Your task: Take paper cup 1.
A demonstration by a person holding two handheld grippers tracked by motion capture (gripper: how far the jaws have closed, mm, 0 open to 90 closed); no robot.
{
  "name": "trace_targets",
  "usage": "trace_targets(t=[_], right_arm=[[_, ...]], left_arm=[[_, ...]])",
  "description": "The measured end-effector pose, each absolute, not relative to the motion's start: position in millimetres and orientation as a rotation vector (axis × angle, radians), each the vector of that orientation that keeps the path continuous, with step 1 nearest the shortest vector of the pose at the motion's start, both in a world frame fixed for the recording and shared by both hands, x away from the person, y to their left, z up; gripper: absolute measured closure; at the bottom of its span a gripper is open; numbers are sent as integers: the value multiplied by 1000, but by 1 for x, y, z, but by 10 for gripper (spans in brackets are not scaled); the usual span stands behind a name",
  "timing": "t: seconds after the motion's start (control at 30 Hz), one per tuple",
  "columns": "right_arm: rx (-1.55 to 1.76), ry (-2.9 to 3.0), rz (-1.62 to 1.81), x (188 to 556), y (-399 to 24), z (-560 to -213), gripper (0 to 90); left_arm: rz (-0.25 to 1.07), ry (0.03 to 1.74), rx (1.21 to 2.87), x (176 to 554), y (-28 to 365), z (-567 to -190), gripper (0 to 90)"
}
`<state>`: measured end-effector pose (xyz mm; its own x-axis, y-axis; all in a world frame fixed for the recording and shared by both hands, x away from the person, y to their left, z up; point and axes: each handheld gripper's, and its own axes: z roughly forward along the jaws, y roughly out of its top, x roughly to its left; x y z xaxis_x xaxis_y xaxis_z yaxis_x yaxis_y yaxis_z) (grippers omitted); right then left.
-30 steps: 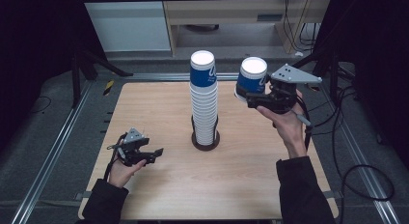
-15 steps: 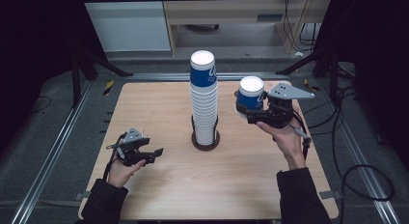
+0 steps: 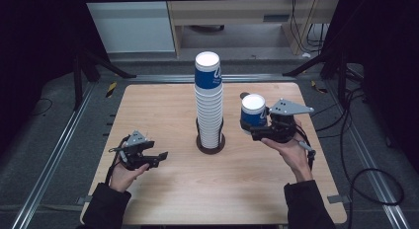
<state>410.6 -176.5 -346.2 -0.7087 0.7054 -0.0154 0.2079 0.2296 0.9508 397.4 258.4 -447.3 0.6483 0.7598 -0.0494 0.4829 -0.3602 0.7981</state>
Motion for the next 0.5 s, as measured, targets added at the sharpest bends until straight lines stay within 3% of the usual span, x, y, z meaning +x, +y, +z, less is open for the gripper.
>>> trace_targets(t=[0.5], right_arm=[[774,2201,1425,403,-166,-376,214]], left_arm=[[398,942,2037,395,254,-445,245]])
